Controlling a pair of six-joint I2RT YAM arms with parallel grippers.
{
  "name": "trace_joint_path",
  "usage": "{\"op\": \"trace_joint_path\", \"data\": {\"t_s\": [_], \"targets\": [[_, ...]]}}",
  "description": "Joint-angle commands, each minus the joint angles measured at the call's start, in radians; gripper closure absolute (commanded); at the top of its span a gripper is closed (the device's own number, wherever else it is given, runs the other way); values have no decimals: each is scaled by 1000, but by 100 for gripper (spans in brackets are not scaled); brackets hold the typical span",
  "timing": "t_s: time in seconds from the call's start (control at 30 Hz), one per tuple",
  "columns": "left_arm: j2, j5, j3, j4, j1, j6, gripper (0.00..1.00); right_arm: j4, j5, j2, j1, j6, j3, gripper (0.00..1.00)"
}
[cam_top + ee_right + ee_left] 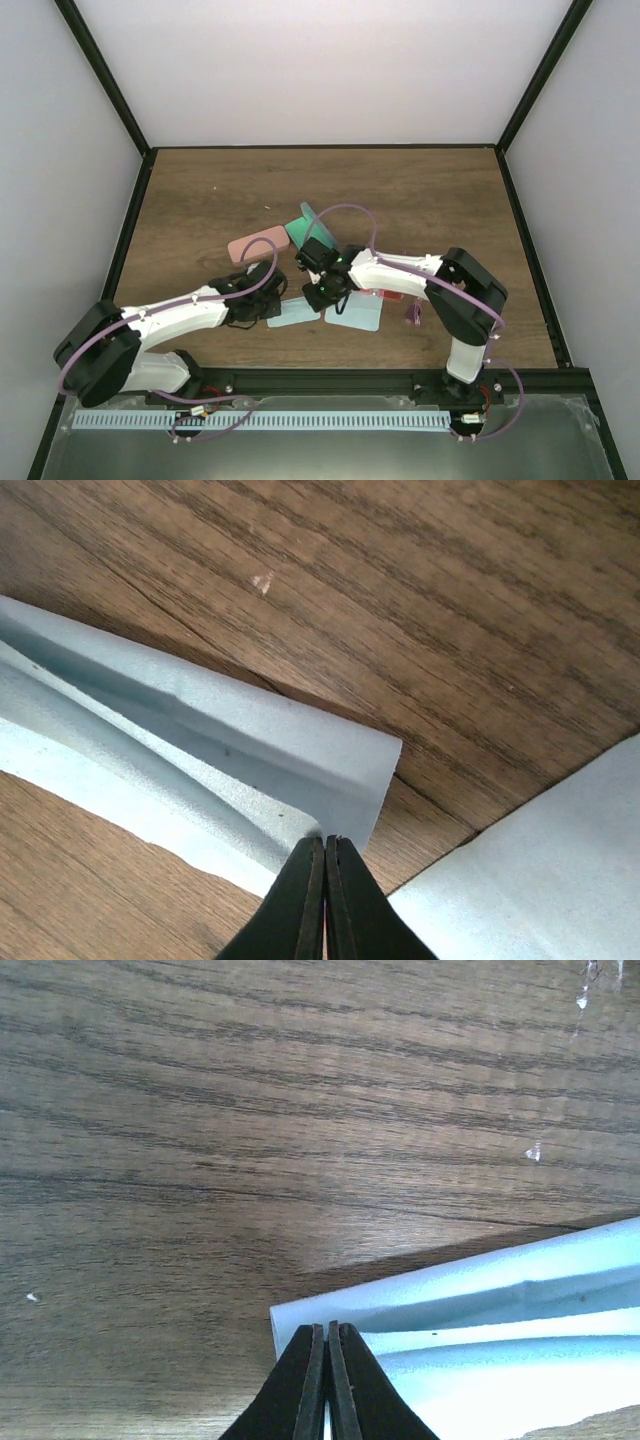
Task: Organize the sunglasses
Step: Fold the glasses cleaning cloth at the center of the board.
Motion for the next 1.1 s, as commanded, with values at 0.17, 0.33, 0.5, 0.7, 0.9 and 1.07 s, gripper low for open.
{"op": "trace_joint_path", "data": {"t_s": [0.17, 0.33, 0.5, 0.7, 0.9, 1.07], "targets": [[21, -24, 4, -29, -3, -7, 96, -17, 22, -23, 4, 2, -32, 99], [28, -30, -1, -31, -4, -8, 96, -12, 18, -19, 3, 0, -29, 99], [35, -38, 1, -35, -4, -13, 95, -8, 12, -13, 3, -3, -24, 98], [21, -59, 5, -42, -4, -25, 64, -8, -8, -15, 3, -11, -21, 94], [18, -81, 21, -56, -4, -26, 57, -9, -10, -27, 4, -16, -18, 92], [8, -91, 29, -54, -3, -32, 57, 2, -46, -23, 3, -33, -18, 94]]}}
